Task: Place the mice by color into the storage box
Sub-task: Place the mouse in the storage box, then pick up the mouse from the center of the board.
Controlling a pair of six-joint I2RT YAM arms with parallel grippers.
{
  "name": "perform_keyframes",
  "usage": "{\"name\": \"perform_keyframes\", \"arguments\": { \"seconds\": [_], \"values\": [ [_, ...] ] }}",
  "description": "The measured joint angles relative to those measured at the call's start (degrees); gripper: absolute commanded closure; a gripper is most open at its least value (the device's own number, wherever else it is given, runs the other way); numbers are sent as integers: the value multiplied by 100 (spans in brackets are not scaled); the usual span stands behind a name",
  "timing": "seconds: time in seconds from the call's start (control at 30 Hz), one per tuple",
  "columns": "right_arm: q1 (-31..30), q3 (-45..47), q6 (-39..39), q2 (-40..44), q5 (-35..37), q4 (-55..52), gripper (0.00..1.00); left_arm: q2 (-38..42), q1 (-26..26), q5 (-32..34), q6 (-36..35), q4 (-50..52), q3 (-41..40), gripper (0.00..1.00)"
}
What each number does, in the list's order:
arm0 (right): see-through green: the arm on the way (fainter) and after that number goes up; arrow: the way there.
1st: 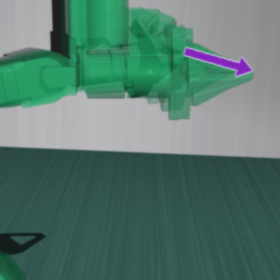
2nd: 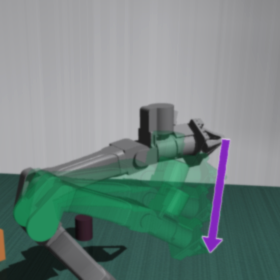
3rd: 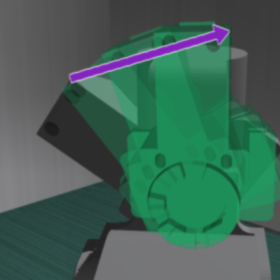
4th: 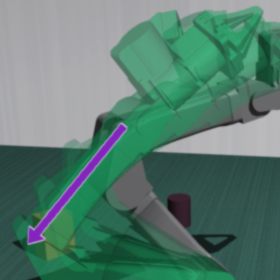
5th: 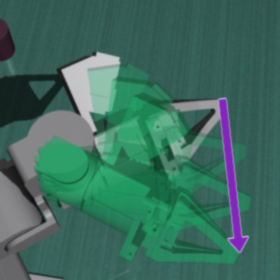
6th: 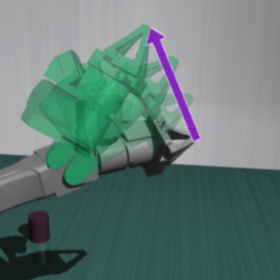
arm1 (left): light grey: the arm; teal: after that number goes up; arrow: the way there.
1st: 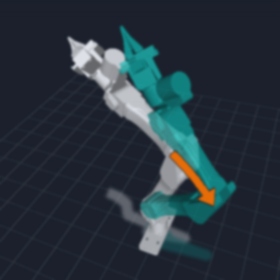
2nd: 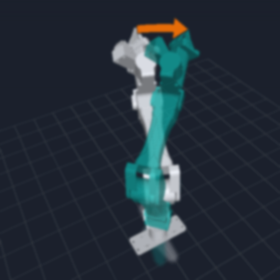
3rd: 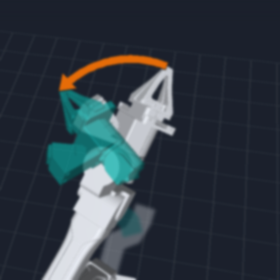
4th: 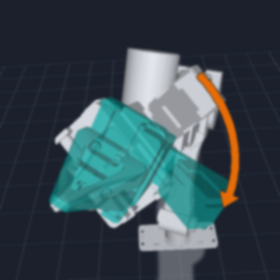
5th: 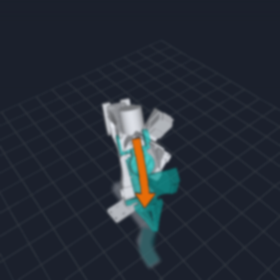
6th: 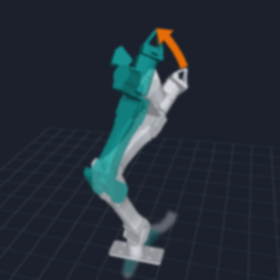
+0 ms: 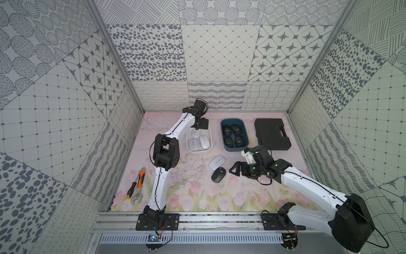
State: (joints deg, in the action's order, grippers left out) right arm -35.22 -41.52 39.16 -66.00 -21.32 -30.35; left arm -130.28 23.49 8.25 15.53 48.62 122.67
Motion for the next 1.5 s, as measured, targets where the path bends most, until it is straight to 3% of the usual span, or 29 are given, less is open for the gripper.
{"name": "perform_keyframes", "arguments": {
  "seconds": [0.2,0.47,0.63,0.7,0.83,0.97,1.17,1.5],
  "values": [
    [-787,-385,621,-258,538,-118,1,1178,120,-92,245,-321,-848,1],
    [-1902,-997,1816,-1445,1434,-280,1,3810,363,-507,577,-1156,-3399,1],
    [-2199,-1333,2149,-1888,1976,-540,1,5222,588,-710,745,-1263,-4931,2],
    [-2179,-1572,2087,-2024,2175,-645,3,5689,647,-752,817,-1244,-5423,6],
    [-2004,-1790,1606,-2192,2212,-420,25,6564,721,-846,1036,-1193,-6229,24],
    [-1862,-2100,1130,-2553,2009,-323,48,7180,767,-938,1259,-1147,-6738,49],
    [-1779,-2566,743,-3309,1687,-68,83,7825,809,-1064,1609,-1019,-7346,53],
    [-1456,-2542,579,-3467,1635,125,89,8227,859,-1178,1943,-813,-7582,53]
  ]
}}
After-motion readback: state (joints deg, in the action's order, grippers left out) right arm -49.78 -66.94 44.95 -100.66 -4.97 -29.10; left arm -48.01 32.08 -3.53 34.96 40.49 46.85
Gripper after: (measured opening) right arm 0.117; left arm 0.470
